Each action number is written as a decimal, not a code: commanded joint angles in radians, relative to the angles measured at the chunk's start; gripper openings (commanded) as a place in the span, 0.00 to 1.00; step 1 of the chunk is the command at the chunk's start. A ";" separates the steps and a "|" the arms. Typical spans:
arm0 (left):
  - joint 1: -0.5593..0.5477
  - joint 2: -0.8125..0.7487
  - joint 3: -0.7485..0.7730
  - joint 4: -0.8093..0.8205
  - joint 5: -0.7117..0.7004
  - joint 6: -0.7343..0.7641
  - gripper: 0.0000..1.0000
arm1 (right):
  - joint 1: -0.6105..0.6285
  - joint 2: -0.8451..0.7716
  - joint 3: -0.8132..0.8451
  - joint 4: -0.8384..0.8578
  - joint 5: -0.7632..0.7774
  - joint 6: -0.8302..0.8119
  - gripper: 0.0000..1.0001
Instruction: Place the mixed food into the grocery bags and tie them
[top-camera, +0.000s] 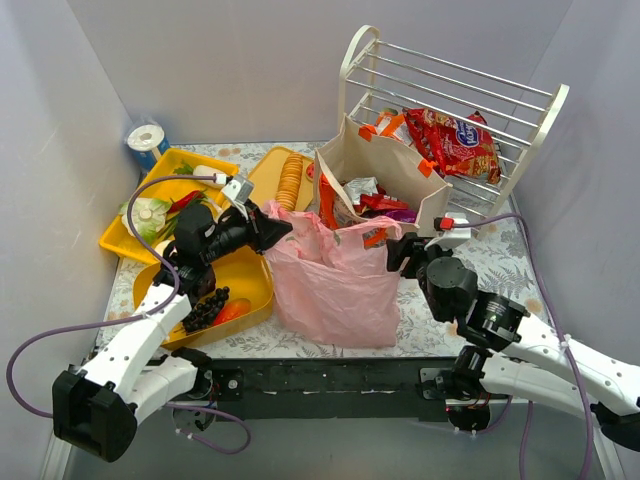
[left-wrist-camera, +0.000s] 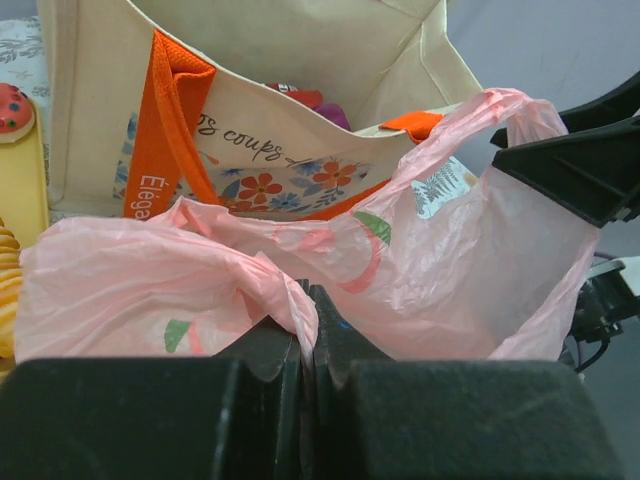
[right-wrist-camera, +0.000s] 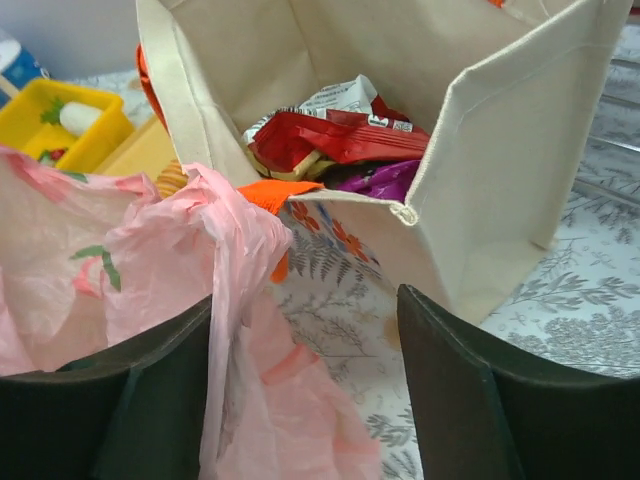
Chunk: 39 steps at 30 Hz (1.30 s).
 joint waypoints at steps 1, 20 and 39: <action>0.005 -0.016 0.014 -0.032 0.062 0.076 0.00 | 0.001 -0.044 0.157 -0.125 -0.062 -0.104 0.74; -0.008 -0.109 -0.050 -0.002 0.115 0.098 0.00 | 0.001 0.544 0.612 -0.024 -0.713 -0.106 0.37; -0.012 -0.132 -0.060 -0.002 0.083 0.102 0.00 | 0.053 0.832 0.376 -0.110 -0.655 0.023 0.57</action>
